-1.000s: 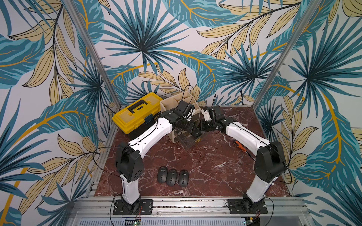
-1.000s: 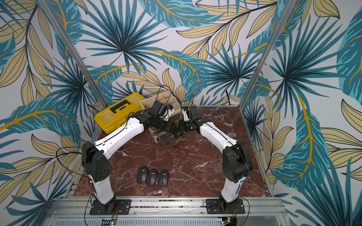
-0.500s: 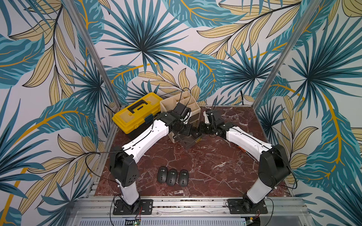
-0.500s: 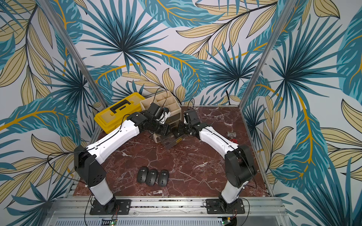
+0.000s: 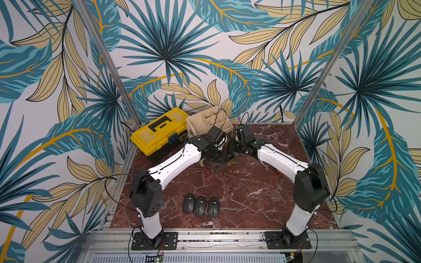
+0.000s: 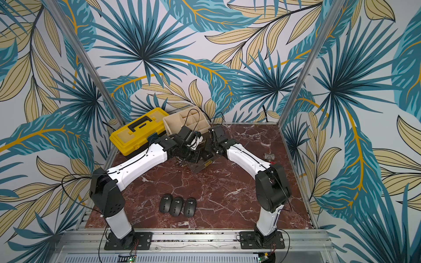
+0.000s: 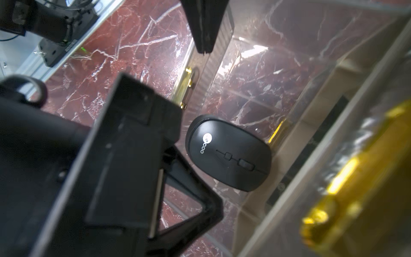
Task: Take the mice out of the drawer
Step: Move the storage box to the center of the board.
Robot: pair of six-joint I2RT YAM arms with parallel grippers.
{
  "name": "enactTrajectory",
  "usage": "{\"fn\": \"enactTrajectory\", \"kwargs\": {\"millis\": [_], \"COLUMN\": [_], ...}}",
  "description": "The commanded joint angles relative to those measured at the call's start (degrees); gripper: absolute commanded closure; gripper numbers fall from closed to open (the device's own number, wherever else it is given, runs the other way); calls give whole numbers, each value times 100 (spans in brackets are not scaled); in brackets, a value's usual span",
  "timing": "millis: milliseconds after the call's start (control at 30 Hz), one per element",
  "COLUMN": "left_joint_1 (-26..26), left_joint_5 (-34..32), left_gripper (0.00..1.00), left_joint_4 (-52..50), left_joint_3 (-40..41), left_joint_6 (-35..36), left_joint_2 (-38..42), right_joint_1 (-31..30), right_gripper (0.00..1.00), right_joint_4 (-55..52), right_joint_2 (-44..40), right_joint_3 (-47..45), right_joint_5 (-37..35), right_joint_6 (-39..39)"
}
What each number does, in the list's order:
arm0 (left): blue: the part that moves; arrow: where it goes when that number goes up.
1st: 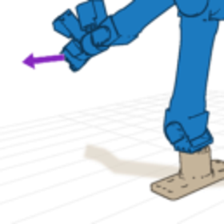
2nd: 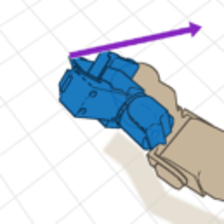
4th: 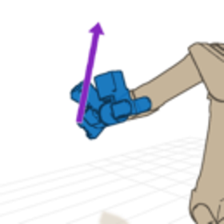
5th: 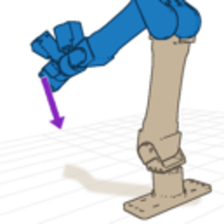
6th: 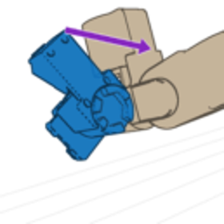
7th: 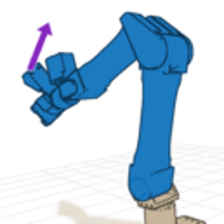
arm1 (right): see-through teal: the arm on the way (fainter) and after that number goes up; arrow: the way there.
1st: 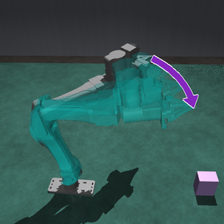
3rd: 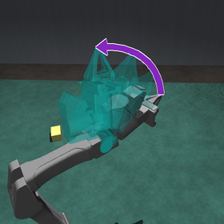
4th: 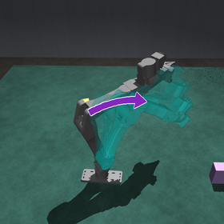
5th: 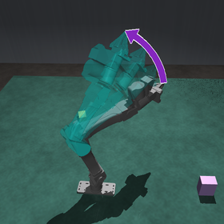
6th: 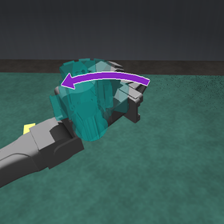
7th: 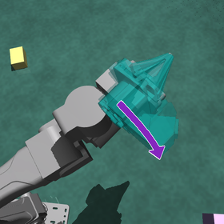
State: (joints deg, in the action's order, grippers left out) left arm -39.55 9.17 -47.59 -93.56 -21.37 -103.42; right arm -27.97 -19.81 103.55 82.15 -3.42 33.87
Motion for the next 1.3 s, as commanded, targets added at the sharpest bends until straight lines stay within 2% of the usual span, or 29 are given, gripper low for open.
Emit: {"fn": "enactTrajectory", "kwargs": {"millis": [0, 500, 667, 767, 967, 1100, 1267], "left_joint_1": [-68, -167, -165, -167, -173, -132, -97], "left_joint_5": [-25, -82, -251, -411, -421, -698, -706], "left_gripper": [100, 100, 100, 100, 100, 100, 100], "left_joint_4": [123, 509, 495, 127, 102, -304, -395], "left_joint_3": [40, 105, 205, 93, 329, 167, 249], "left_joint_6": [-88, -437, -494, -465, -553, -457, -403], "left_joint_2": [-292, -715, -425, -373, -178, 66, 443], "right_joint_1": [-19, -20, -12, -6, -3, 44, 194], "right_gripper": [100, 100, 100, 100, 100, 100, 100], "right_joint_4": [-280, -399, -466, -313, -326, -526, -288], "right_joint_2": [151, 530, 659, 728, 885, 850, 454], "right_joint_3": [161, 360, 445, 447, 584, 622, 400], "right_joint_5": [-46, 346, 596, 915, 1570, 1703, 1715], "right_joint_6": [-45, -108, -211, -275, -638, -954, -1092]}}
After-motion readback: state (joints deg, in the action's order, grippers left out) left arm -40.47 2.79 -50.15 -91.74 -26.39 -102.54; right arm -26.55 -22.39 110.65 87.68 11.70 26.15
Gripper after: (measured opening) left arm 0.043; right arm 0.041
